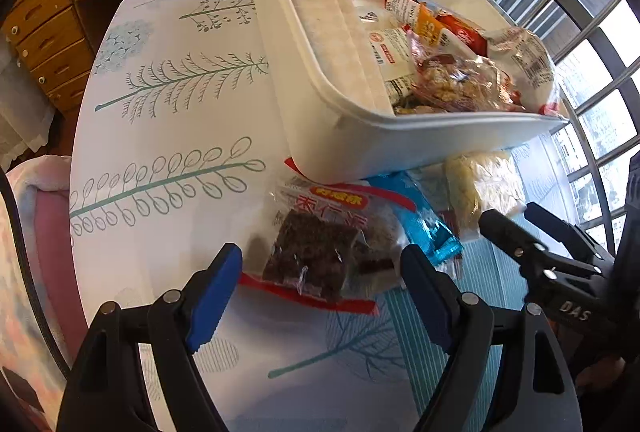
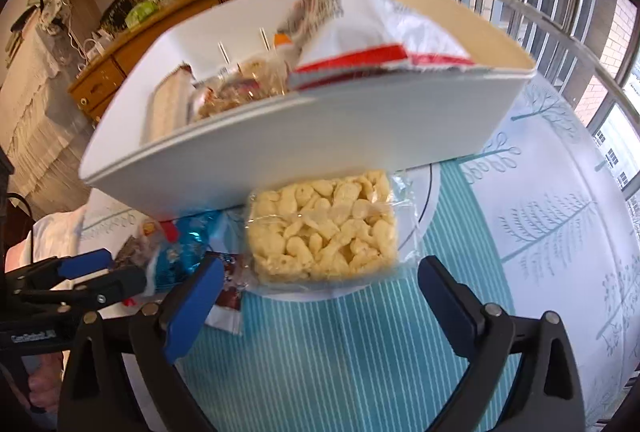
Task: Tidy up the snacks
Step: 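Grasp the red-labelled dried-fruit packet with left tool while right tool grasps clear puffed-snack bag, then carry the dried-fruit packet over the basket with left tool while right tool carries puffed-snack bag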
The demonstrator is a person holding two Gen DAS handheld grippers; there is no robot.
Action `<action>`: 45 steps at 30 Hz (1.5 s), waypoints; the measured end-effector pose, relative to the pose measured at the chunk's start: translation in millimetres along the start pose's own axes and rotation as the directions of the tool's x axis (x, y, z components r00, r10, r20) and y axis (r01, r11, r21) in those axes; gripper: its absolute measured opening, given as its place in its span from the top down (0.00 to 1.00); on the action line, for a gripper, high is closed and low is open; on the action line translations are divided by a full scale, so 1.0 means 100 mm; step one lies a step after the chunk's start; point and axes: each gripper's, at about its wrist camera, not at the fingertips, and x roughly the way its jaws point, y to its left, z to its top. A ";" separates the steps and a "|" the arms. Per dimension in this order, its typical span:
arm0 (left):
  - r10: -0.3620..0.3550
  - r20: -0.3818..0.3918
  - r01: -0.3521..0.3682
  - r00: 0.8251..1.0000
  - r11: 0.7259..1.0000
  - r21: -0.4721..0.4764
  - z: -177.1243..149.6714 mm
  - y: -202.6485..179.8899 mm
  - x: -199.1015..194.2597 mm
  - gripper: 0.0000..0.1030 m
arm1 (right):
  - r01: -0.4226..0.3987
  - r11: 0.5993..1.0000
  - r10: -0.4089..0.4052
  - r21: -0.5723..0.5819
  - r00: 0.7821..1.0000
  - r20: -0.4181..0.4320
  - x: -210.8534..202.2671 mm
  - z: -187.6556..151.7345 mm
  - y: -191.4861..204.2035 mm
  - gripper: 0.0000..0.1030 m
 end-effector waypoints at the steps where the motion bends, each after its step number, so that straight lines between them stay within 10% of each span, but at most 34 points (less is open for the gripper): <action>1: -0.008 0.003 0.008 1.000 1.000 -0.007 0.02 0.01 0.02 0.22 | 0.005 1.000 -0.005 -0.006 1.000 0.003 0.02 0.00 0.01 0.03; 28: -0.098 0.019 0.099 0.995 0.989 -0.110 0.05 0.09 0.13 0.41 | -0.014 1.000 0.013 -0.020 0.999 -0.039 0.21 0.11 -0.03 0.16; 45: -0.089 -0.042 0.081 0.995 0.984 -0.155 -0.52 0.39 -0.44 0.44 | 0.062 0.997 -0.049 0.054 0.977 -0.209 -0.08 -0.11 0.10 0.16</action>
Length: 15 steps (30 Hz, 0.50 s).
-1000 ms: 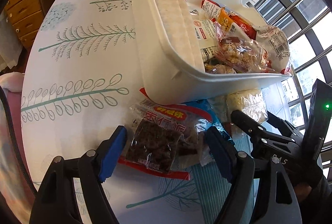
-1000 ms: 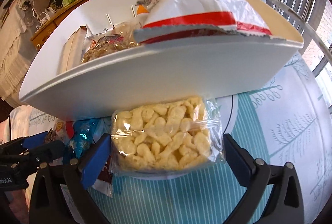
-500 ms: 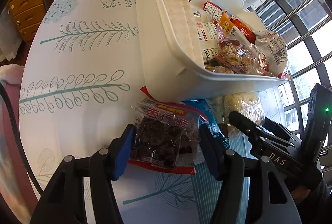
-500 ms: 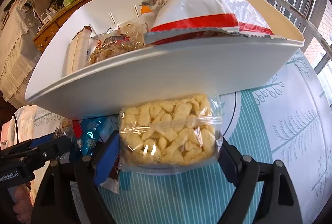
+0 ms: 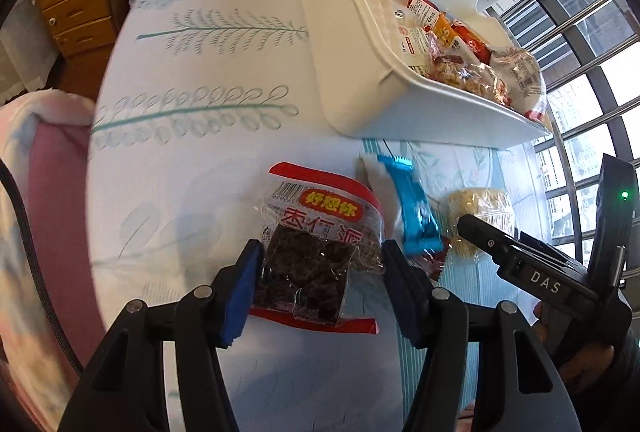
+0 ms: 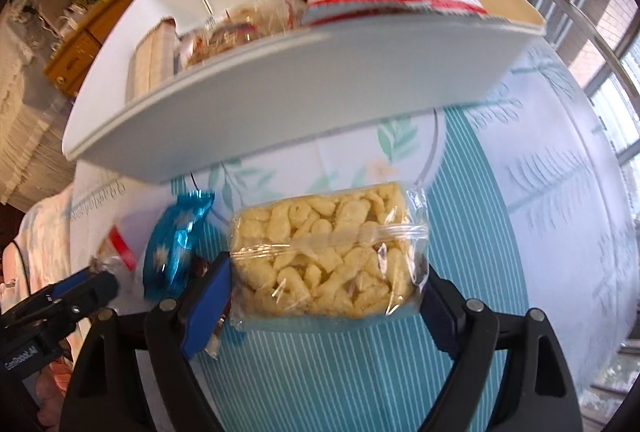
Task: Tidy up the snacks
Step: 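Carry the dried-fruit packet over the basket with left tool while right tool carries puffed-snack bag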
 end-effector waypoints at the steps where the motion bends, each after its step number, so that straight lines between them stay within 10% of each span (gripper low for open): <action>1: -0.004 -0.002 0.004 1.000 1.000 -0.002 -0.03 0.00 -0.06 0.44 | 0.002 1.000 -0.002 0.016 1.000 -0.015 -0.03 -0.04 -0.01 0.16; 15: -0.057 0.009 0.056 0.998 0.997 0.056 -0.20 -0.33 -0.93 0.44 | -0.013 0.993 0.023 0.113 0.996 -0.086 -0.76 -0.16 0.04 0.16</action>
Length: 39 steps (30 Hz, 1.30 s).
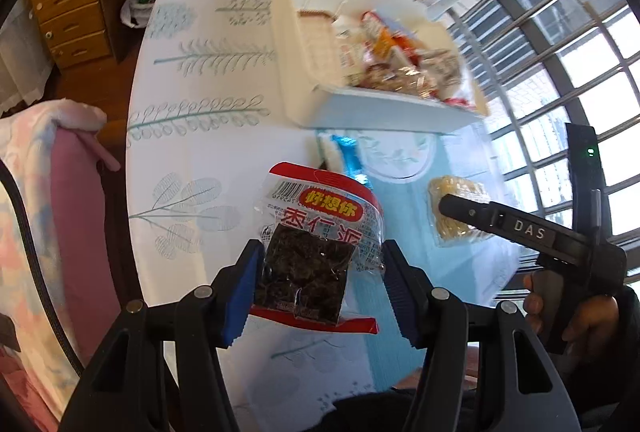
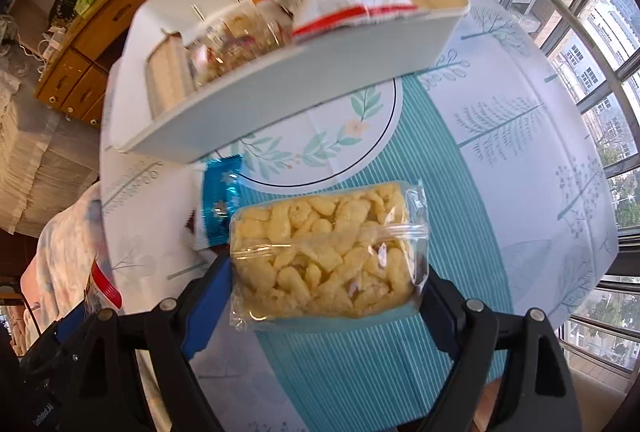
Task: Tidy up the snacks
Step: 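Carry the dried-fruit packet over the basket with left tool while right tool carries puffed-snack bag, then lower and release the dried-fruit packet in the basket with left tool while right tool releases puffed-snack bag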
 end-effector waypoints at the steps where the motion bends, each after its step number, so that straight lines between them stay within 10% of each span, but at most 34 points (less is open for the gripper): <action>1: -0.006 0.003 0.006 1.000 1.000 0.007 0.03 -0.05 -0.04 0.44 | -0.002 1.000 0.002 0.001 1.000 -0.007 -0.05 0.03 -0.01 0.16; 17: 0.041 -0.003 -0.040 0.999 0.990 0.133 0.66 -0.66 -0.42 0.43 | -0.096 0.995 0.097 0.017 0.995 -0.039 -0.61 0.63 -0.09 0.16; 39: 0.143 -0.035 -0.143 0.989 0.990 -0.001 1.79 -1.24 0.28 0.42 | -0.254 0.956 0.221 -0.147 0.953 -0.208 -0.28 1.88 -0.25 0.16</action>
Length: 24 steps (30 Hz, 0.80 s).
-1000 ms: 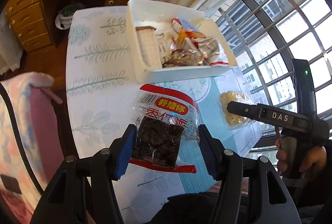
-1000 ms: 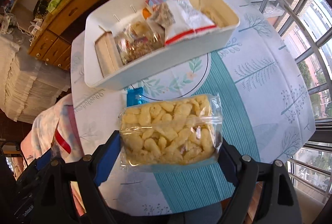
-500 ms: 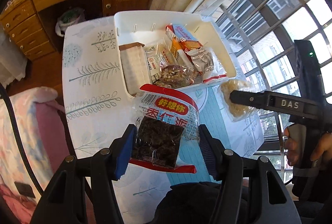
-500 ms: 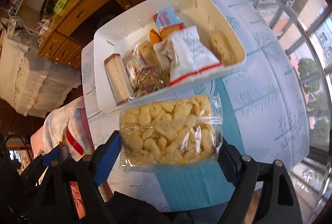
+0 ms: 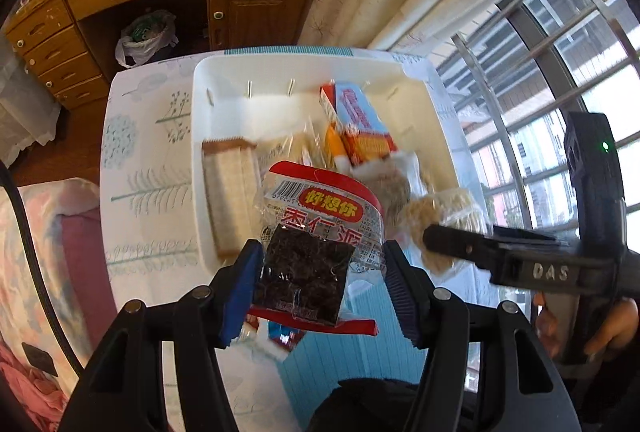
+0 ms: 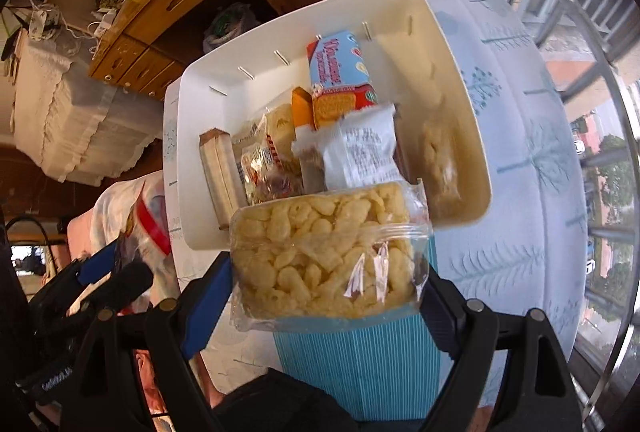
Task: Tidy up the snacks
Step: 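Lower and release the dried-fruit packet in the basket with left tool while right tool releases puffed-snack bag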
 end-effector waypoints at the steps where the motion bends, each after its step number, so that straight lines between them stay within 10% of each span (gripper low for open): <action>1: 0.004 0.001 -0.004 1.000 1.000 -0.005 0.05 -0.01 0.04 0.42 | -0.010 1.000 0.010 -0.001 1.000 -0.006 0.01 0.05 -0.01 0.16; 12: 0.038 -0.006 -0.039 0.999 0.990 -0.135 0.51 0.13 0.53 0.40 | -0.029 0.998 0.025 -0.050 0.997 -0.078 0.29 0.51 -0.07 0.15; 24: 0.060 -0.039 -0.066 0.997 0.978 -0.198 0.58 0.17 0.59 0.15 | -0.039 0.998 0.033 -0.058 0.993 -0.109 0.34 0.58 -0.12 0.04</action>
